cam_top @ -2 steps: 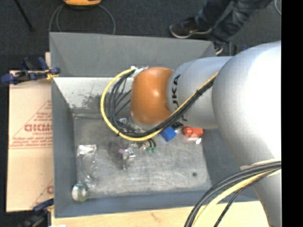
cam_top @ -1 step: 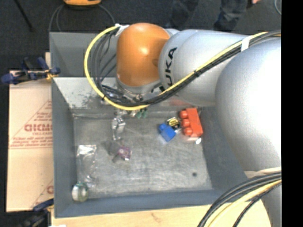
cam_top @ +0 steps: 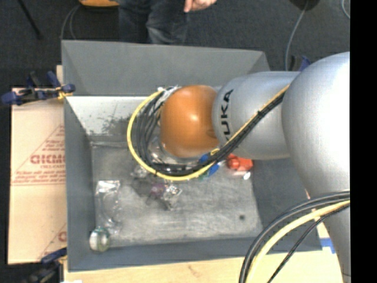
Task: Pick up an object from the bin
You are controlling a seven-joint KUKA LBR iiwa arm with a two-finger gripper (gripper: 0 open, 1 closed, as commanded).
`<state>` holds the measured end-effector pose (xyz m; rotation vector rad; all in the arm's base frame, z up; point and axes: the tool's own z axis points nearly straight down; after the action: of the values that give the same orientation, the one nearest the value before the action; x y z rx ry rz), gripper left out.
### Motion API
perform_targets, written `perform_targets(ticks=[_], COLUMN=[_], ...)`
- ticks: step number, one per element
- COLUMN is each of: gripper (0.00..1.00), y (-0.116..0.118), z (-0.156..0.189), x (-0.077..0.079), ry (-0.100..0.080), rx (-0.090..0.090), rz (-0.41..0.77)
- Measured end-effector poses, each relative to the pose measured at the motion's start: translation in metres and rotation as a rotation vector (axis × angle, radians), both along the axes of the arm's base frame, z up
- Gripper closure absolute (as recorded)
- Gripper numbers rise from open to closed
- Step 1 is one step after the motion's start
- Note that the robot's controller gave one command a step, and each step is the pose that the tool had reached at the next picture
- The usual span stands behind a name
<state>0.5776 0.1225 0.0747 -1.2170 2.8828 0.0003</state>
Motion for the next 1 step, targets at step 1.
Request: perform_targets(ticks=[1], gripper=[1.0], y=[0.0012], z=[0.0021], x=[0.0017], ry=[-0.004], rx=[0.003], rz=[-0.003])
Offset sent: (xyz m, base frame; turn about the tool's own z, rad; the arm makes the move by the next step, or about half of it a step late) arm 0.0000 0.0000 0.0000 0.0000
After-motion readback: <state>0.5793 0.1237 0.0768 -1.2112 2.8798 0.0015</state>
